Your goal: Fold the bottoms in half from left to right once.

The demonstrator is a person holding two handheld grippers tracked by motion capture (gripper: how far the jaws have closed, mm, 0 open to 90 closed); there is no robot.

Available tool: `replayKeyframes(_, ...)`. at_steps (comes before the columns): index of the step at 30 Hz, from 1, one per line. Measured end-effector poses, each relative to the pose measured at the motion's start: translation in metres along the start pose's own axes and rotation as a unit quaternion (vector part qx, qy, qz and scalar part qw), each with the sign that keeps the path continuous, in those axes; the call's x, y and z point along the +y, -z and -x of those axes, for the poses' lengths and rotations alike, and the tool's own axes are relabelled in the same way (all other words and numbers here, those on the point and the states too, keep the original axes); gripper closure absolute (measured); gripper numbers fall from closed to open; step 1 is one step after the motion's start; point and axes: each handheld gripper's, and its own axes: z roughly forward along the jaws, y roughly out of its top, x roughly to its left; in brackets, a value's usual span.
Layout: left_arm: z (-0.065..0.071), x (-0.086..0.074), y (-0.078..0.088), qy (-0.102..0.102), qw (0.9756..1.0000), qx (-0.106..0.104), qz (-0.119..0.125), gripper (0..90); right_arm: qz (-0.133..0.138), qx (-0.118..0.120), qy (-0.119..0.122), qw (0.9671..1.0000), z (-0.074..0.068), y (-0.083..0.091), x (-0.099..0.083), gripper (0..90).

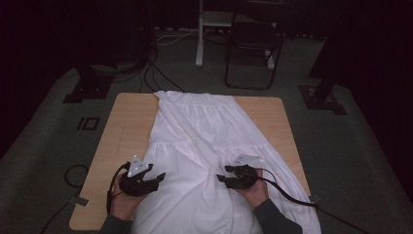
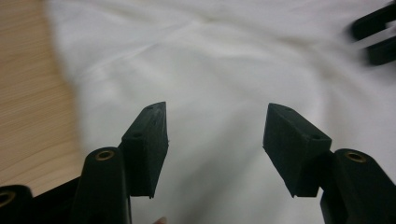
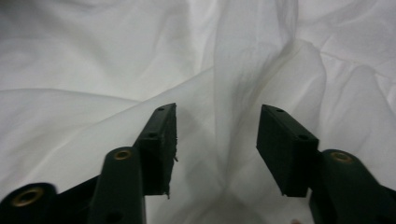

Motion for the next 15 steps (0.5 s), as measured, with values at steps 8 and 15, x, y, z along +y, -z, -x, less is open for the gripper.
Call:
replayKeyframes(8,-0.037,-0.037,-0.021,0.069,0.9972,-0.008,-0.029,30.5,-0.002,0.029,-0.006,0.9996,0.003,-0.004,0.001,89.1)
replayKeyframes(15,-0.030,-0.029,-0.017,0.056,0.9975,-0.038,-0.018,88.0,0.065,0.014,-0.001,0.9978,0.005,0.036,0.016,89.5)
